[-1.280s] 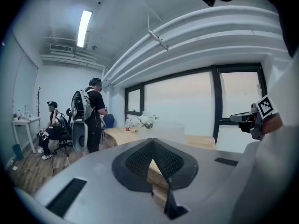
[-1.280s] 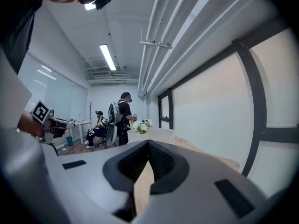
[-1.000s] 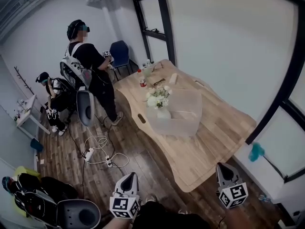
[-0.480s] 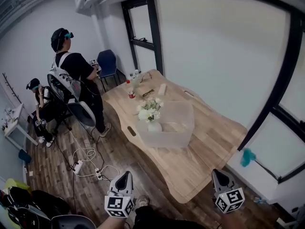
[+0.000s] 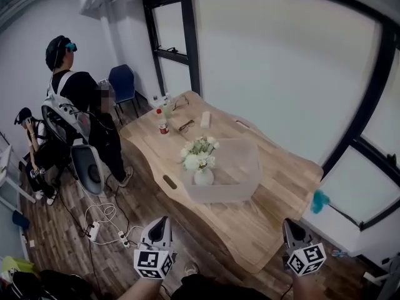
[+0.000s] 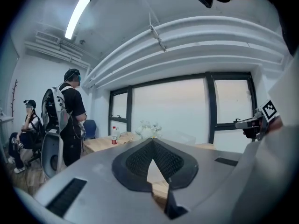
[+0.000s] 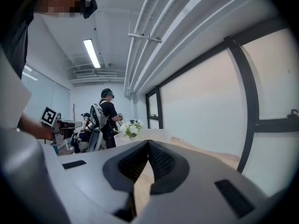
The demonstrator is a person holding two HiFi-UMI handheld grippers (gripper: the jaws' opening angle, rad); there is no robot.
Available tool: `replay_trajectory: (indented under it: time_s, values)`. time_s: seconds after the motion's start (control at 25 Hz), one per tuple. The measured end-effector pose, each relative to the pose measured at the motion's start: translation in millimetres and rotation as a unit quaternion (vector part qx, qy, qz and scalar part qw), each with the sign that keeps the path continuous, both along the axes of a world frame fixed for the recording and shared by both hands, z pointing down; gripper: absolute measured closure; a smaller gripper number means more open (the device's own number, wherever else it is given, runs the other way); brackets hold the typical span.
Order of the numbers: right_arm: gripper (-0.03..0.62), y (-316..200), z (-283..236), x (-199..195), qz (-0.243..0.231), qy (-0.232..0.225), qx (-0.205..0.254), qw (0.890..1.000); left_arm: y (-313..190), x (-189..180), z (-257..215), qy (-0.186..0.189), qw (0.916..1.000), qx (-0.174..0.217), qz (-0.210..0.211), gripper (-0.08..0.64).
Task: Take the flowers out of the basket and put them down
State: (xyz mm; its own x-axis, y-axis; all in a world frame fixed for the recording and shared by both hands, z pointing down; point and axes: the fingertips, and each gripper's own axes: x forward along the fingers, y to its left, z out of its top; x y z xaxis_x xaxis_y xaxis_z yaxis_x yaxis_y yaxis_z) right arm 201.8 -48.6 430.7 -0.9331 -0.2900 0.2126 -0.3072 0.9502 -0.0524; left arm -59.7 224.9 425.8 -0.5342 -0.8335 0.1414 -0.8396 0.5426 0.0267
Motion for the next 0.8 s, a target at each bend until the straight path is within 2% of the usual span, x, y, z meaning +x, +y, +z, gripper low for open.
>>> replay_trajectory:
  time_s: [0.32, 0.64, 0.8]
  values:
    - [0.571, 12, -1, -60, 0.045, 0.019, 0.022, 0.999, -15, -75, 11, 0.011, 0.9984, 0.029, 0.048, 0.555]
    - [0.571, 28, -10, -113, 0.089, 0.004, 0.030, 0.996, -10, -136, 14, 0.002, 0.9954, 0.018, 0.094, 0.555]
    - [0.571, 33, -10, -128, 0.085, 0.007, 0.031, 0.996, -6, -164, 15, -0.002, 0.9959, 0.013, 0.089, 0.555]
